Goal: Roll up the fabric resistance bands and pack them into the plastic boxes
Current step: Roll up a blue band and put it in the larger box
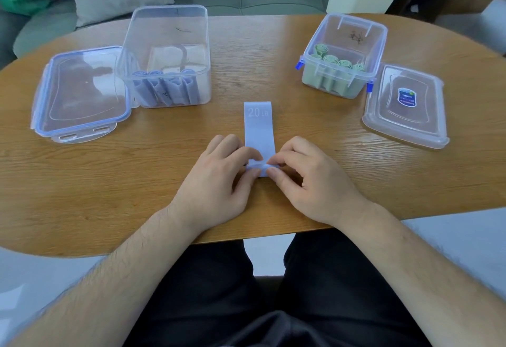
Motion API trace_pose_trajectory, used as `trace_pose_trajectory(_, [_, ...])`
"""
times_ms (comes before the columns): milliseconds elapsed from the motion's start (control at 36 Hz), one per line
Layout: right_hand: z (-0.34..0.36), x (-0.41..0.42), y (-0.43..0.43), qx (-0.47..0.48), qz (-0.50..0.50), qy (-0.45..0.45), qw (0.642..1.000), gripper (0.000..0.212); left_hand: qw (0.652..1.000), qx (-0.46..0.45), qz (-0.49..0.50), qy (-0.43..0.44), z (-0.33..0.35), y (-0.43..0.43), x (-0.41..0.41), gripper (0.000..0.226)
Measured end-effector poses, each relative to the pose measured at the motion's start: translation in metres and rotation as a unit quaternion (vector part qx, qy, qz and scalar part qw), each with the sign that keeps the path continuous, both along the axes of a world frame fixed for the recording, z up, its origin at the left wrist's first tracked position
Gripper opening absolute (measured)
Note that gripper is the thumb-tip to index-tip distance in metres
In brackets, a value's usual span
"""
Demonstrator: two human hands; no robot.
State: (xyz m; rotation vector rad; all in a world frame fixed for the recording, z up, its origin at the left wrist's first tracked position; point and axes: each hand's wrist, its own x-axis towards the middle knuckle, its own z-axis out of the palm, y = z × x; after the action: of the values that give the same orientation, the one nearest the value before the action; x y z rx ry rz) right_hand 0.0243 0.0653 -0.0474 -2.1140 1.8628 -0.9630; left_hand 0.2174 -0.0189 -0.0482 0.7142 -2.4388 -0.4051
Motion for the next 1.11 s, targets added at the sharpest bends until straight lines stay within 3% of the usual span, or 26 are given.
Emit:
trace_pose_trajectory(250, [0.0013, 0.0005, 0.0017, 0.021, -0.014, 0.016, 1.0, 0.024, 1.0, -0.002, 0.014, -0.01, -0.0037, -0.0024, 0.0, 0.02])
trace_pose_trajectory(556, [0.0034, -0.0012, 0.0023, 0.003, 0.011, 0.034, 0.999, 0.009, 1.0, -0.02, -0.006, 0.002, -0.0017, -0.0002, 0.0007, 0.016])
trace_pose_trajectory(889, [0.0031, -0.0024, 0.0025, 0.017, 0.007, 0.022, 1.0, 0.026, 1.0, -0.029, 0.001, -0.004, -0.0029, -0.0011, 0.0, 0.02])
trace_pose_trajectory(1111, [0.0005, -0.003, 0.0013, -0.001, 0.018, 0.008, 1.0, 0.014, 0.999, -0.031, -0.002, -0.007, -0.0034, 0.0002, 0.0003, 0.023])
